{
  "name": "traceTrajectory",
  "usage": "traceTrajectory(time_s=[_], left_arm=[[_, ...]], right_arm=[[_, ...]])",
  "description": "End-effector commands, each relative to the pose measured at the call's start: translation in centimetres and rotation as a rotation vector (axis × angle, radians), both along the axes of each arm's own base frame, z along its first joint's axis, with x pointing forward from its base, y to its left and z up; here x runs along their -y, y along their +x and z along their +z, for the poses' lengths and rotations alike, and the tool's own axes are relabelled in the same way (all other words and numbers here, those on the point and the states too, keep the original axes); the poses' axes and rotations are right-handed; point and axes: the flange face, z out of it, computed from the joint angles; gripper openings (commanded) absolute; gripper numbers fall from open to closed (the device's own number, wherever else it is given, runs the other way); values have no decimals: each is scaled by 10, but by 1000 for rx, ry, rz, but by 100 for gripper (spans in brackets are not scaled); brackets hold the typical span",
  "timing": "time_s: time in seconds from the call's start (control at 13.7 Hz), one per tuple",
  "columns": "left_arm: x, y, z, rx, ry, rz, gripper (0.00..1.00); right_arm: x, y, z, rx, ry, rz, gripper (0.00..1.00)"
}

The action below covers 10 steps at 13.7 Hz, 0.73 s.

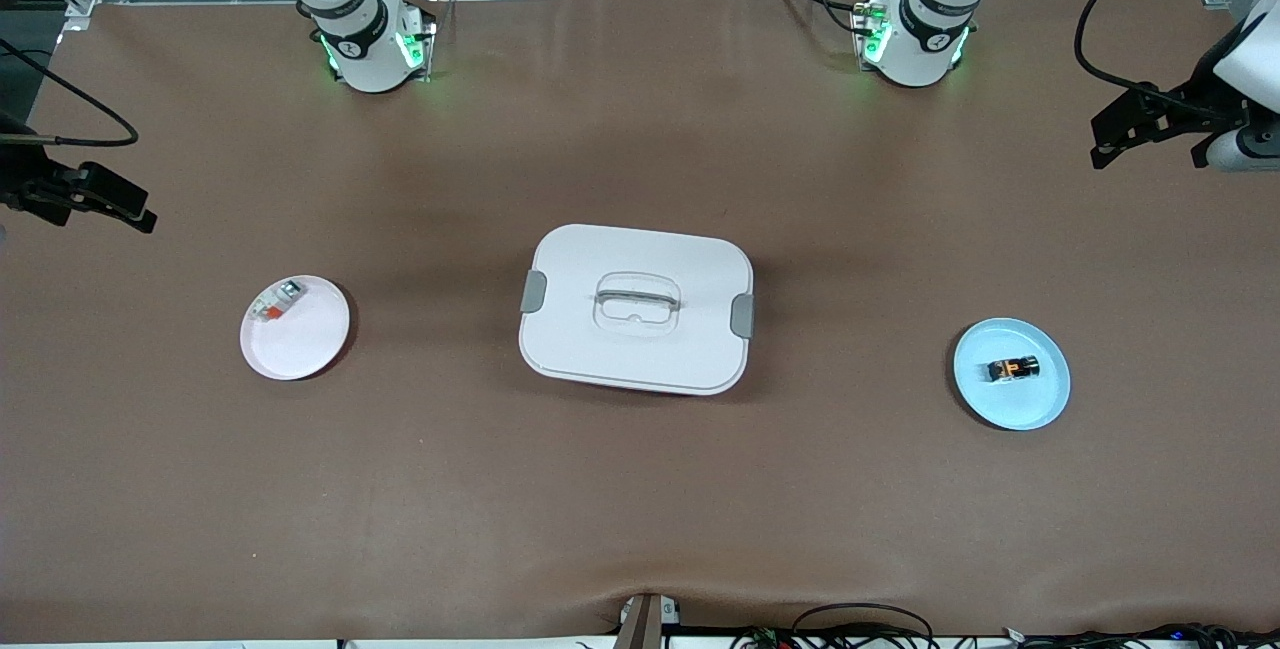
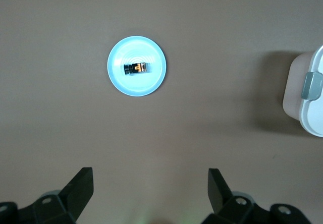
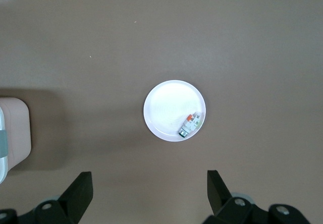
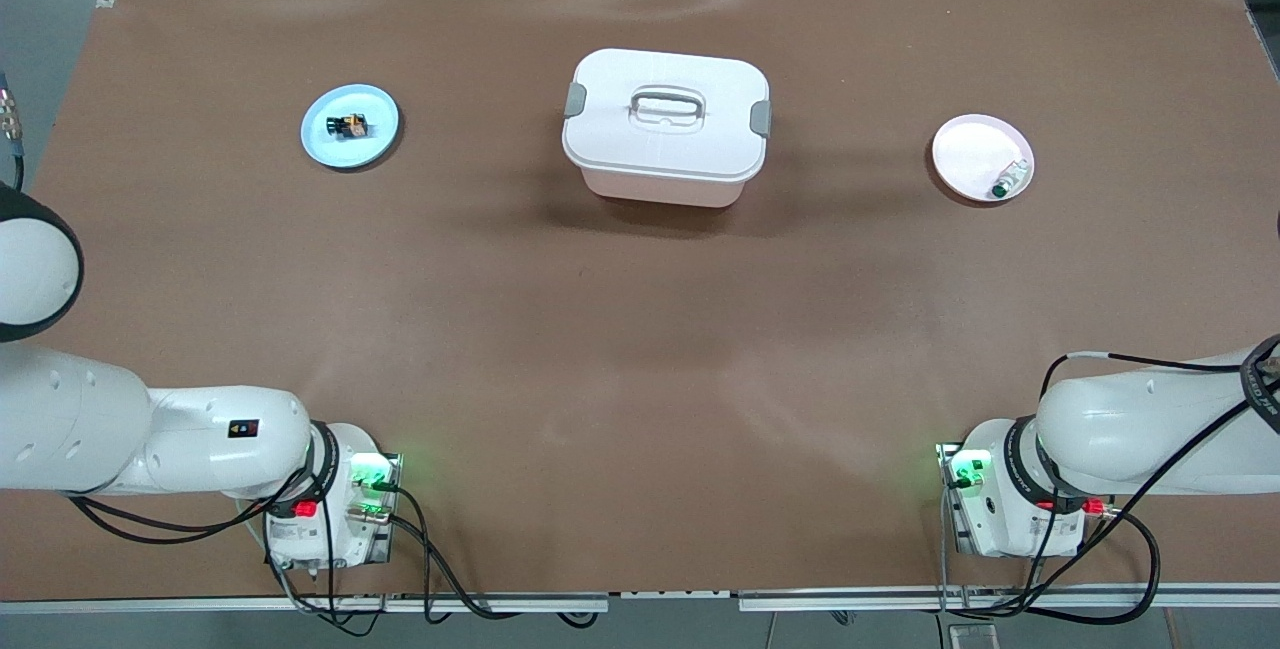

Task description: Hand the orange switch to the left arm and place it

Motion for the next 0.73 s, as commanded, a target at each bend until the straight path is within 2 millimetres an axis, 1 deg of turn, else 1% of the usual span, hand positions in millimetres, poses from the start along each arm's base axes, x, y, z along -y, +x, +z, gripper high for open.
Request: traceTrajectory(time_s=[0.0,0.15,0.29,0.66], left_arm=[[4,-6,-1,-8,-13,25,100],[2,-5,-2,-11,-14,26,100],[1,-5,-1,-9,-14,29,100],[1,-8,-2,-17,-13,88,100]], right_arm=[[0,-11,3,15,-1,3,100],[1,-10,4,17,-1,9,100],[1,-10,6,19,-4,60,100],[1,-10,11,27,-4,66,100]])
